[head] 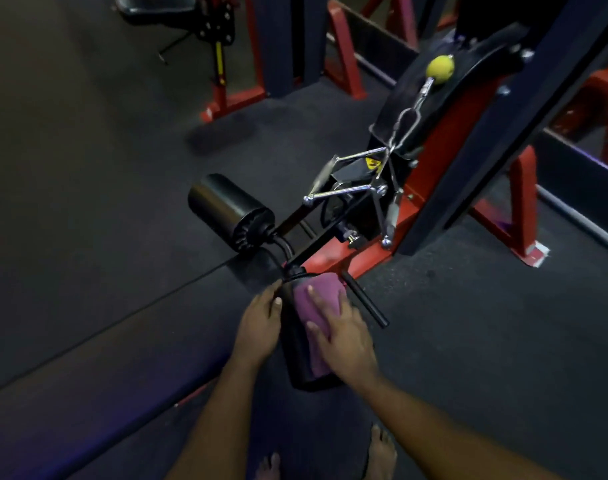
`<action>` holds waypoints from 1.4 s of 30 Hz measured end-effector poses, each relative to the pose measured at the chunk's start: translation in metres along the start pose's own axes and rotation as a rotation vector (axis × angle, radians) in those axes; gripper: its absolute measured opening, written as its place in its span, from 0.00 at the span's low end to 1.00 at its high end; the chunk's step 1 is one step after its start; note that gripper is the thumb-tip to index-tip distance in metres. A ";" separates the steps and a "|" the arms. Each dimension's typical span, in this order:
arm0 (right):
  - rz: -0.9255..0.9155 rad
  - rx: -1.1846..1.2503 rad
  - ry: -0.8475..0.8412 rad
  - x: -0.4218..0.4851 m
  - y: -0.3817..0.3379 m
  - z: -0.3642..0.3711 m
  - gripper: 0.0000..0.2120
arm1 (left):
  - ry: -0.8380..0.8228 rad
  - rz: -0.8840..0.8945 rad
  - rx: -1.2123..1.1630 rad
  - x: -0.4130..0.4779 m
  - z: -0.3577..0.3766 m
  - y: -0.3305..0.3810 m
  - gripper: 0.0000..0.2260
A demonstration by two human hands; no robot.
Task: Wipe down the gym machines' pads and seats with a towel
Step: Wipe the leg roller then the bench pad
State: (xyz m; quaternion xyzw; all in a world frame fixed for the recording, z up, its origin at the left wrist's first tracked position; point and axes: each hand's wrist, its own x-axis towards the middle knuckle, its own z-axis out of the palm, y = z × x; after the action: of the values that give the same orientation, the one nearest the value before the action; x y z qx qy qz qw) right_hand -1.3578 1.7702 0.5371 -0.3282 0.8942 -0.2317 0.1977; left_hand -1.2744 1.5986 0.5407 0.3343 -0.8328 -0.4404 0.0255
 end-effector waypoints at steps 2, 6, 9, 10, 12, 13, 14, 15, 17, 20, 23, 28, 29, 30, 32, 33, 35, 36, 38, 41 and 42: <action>0.002 -0.052 0.023 -0.005 0.008 0.018 0.30 | -0.008 -0.008 0.014 0.019 0.019 -0.008 0.21; -0.024 -0.020 0.113 -0.028 0.028 0.038 0.30 | 0.113 -0.044 -0.036 0.034 0.049 -0.026 0.19; -0.069 -0.030 0.143 -0.028 0.026 0.042 0.29 | 0.161 -0.023 -0.060 0.034 0.056 -0.035 0.18; -0.079 -0.037 0.161 -0.018 0.022 0.042 0.29 | 0.166 -0.016 -0.057 0.034 0.056 -0.038 0.18; -0.076 -0.040 0.177 0.011 0.016 0.038 0.29 | 0.168 -0.012 -0.057 0.036 0.057 -0.042 0.19; -0.068 -0.030 0.182 0.028 0.014 0.035 0.29 | 0.175 -0.002 -0.059 0.035 0.058 -0.044 0.19; -0.061 -0.028 0.178 0.044 0.012 0.031 0.28 | 0.184 0.001 -0.064 0.036 0.059 -0.043 0.19; -0.049 -0.034 0.162 0.056 0.010 0.028 0.28 | 0.191 0.005 -0.069 0.034 0.060 -0.045 0.19; -0.011 -0.035 0.155 0.065 0.011 0.027 0.27 | 0.192 0.009 -0.073 0.035 0.061 -0.046 0.20; 0.020 -0.064 0.202 0.027 0.014 0.037 0.27 | 0.185 0.014 -0.076 0.032 0.060 -0.044 0.19; 0.028 -0.096 0.234 -0.039 0.024 0.052 0.27 | 0.172 0.009 -0.097 0.032 0.057 -0.042 0.19; 0.051 -0.078 0.227 -0.050 0.023 0.051 0.26 | 0.157 0.008 -0.133 0.028 0.055 -0.040 0.19; 0.059 -0.102 0.235 -0.034 0.019 0.050 0.26 | 0.154 0.011 -0.137 0.028 0.056 -0.041 0.19; 0.066 -0.125 0.238 -0.015 0.015 0.047 0.26 | 0.154 0.010 -0.139 0.029 0.056 -0.043 0.19; 0.076 -0.121 0.237 0.026 0.009 0.040 0.26 | 0.156 0.014 -0.134 0.032 0.056 -0.045 0.19; 0.083 -0.096 0.227 0.042 0.008 0.037 0.26 | 0.154 0.016 -0.132 0.032 0.057 -0.047 0.19; 0.096 -0.037 0.202 0.064 0.008 0.034 0.26 | 0.144 0.019 -0.131 0.032 0.056 -0.047 0.20; 0.105 -0.018 0.202 0.065 0.009 0.035 0.25 | 0.136 0.019 -0.132 0.032 0.055 -0.048 0.20; 0.107 -0.034 0.227 0.048 0.009 0.039 0.25 | 0.125 0.023 -0.137 0.032 0.053 -0.050 0.20; 0.082 -0.094 0.263 -0.016 0.015 0.054 0.26 | 0.113 0.029 -0.142 0.032 0.052 -0.050 0.19; 0.058 -0.100 0.270 -0.037 0.016 0.058 0.26 | 0.112 0.029 -0.149 0.033 0.052 -0.051 0.19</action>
State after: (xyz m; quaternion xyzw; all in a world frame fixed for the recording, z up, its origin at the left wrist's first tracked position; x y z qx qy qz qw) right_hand -1.3103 1.7900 0.4884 -0.2774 0.9322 -0.2232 0.0655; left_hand -1.2900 1.5973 0.4629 0.3433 -0.7997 -0.4815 0.1033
